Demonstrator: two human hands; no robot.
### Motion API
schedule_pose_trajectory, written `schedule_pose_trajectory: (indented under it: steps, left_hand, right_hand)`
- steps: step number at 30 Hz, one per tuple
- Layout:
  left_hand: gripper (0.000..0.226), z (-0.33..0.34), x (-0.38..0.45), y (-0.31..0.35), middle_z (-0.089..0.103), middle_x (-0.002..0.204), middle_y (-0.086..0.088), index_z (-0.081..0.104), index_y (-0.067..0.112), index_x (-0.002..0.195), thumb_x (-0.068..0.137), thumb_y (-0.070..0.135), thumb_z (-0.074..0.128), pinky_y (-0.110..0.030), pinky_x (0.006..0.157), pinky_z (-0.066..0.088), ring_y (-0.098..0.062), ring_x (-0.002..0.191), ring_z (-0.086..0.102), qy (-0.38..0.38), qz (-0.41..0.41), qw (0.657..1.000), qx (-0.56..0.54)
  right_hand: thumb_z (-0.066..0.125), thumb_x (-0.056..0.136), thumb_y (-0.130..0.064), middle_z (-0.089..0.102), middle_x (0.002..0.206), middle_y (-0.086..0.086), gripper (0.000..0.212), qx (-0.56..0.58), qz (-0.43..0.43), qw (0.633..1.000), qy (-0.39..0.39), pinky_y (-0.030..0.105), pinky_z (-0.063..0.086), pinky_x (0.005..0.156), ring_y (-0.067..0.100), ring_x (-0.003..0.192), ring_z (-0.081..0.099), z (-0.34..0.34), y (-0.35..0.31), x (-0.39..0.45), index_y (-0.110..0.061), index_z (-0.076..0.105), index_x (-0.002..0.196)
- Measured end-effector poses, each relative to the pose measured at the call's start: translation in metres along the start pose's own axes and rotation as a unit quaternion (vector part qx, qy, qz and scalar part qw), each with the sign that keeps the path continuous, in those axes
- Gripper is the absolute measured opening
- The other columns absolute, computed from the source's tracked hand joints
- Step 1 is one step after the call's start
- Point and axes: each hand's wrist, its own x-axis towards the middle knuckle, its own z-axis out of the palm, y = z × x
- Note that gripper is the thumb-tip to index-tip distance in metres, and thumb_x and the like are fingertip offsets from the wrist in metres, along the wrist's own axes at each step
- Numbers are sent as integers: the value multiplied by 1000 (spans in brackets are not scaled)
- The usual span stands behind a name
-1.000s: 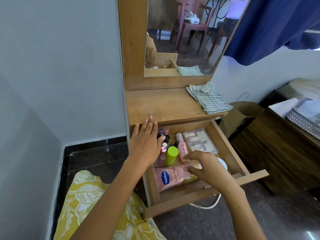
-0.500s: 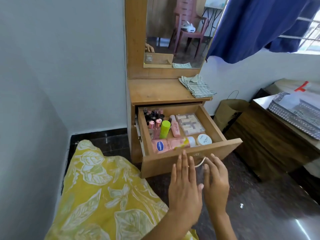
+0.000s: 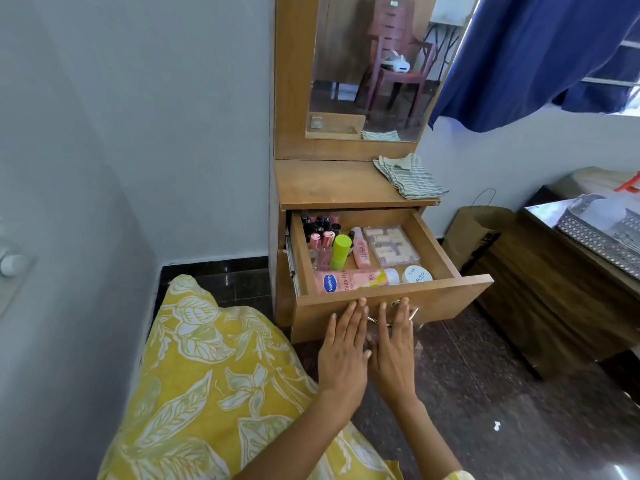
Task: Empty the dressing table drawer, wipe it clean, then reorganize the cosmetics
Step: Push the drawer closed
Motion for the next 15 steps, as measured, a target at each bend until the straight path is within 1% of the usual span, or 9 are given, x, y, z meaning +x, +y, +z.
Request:
schedule_pose_trajectory:
  steps: [2, 5, 8, 10, 12, 15]
  left_hand:
    - [66, 0, 9, -5, -50, 135, -7, -31, 8, 138, 103, 36, 17, -41, 102, -28, -21, 124, -46, 11, 0, 1000, 12]
    - [66, 1, 25, -13, -47, 138, -8, -30, 6, 138, 103, 35, 17, -42, 104, -26, -22, 126, -43, 29, -1, 999, 27]
    - [67, 0, 44, -23, -48, 137, -9, -30, 6, 139, 102, 36, 17, -42, 103, -27, -22, 125, -44, 33, 2, 999, 41]
    - [67, 0, 59, -30, -49, 136, -9, -30, 6, 138, 102, 36, 17, -42, 101, -29, -22, 124, -47, 35, 2, 998, 44]
    - [66, -1, 74, -38, -49, 137, -8, -30, 7, 139, 102, 36, 18, -41, 102, -29, -21, 124, -46, 42, 3, 998, 47]
    - [66, -3, 96, -50, -45, 140, -8, -27, 7, 140, 102, 35, 18, -41, 104, -27, -21, 127, -42, 56, 5, 997, 51]
  right_hand:
    - [33, 98, -33, -14, 158, 13, 62, 0, -9, 1000, 4, 45, 9, 118, 29, 147, -6, 4, 1, 11, -17, 5, 151]
    - [28, 99, -37, -17, 158, 9, 60, 6, -16, 1000, 4, 40, 5, 118, 26, 147, -8, 11, 1, 28, -19, 4, 151]
    - [23, 100, -41, -13, 158, 11, 58, 9, -11, 1000, 1, 47, 13, 118, 27, 147, -6, 19, 2, 49, -18, 6, 151]
    - [24, 100, -39, -10, 158, 14, 58, 4, -11, 1000, -5, 51, 18, 116, 29, 147, -5, 25, 1, 64, -17, 8, 151]
    - [28, 99, -37, -11, 158, 15, 59, 3, -11, 1000, -15, 52, 19, 116, 29, 147, -6, 31, 2, 80, -16, 8, 151]
    - [30, 100, -36, -14, 158, 13, 61, -2, -9, 1000, -26, 49, 16, 118, 28, 147, -8, 39, 1, 105, -17, 6, 152]
